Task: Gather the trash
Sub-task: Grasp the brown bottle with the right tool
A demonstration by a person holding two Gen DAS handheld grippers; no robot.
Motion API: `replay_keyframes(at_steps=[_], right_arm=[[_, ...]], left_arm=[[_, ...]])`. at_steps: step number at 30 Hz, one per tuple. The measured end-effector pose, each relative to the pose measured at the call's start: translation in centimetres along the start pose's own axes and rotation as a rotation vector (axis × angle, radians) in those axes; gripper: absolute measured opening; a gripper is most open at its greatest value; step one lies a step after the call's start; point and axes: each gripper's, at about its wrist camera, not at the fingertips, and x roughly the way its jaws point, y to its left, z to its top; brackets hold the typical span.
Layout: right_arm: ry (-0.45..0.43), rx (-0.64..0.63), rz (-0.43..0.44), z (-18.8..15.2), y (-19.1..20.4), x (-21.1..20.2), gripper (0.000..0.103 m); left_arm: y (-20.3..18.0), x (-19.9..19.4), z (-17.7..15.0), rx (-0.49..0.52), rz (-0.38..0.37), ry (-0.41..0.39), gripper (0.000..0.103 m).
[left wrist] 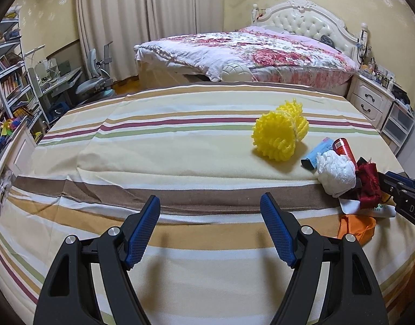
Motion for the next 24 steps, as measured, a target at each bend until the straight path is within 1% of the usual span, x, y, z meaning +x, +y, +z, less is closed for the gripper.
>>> replay_keyframes(at_steps=[3, 8, 12, 16, 21, 24], right_arm=[[0.008, 0.009, 0.01, -0.3, 0.0, -0.3, 0.028], [0.012, 0.003, 0.008, -0.3, 0.1, -0.1, 0.029], [0.015, -0.012, 0.004, 0.5, 0.4, 0.6, 0.029], [0.04, -0.012, 0.007, 0.5, 0.3, 1.6, 0.028], [0.028, -0.007, -0.011, 0.6, 0.0, 1.6, 0.026], [0.025, -0.003, -0.023, 0.9, -0.4, 1.8, 0.026]], left_arm=[[0.2, 0.0, -0.1, -0.004, -0.001, 0.002, 0.074], [0.3, 0.1, 0.0, 0.006, 0.0, 0.0, 0.074], [0.3, 0.1, -0.1, 0.006, 0.0, 0.002, 0.074], [0.0, 0.5, 0.1, 0.018, -0.002, 0.011, 0.074], [-0.6, 0.8, 0.7, 0.041, -0.006, 0.004, 0.074], [-1.3, 1.2, 1.3, 0.054, -0.009, -0.013, 0.074]])
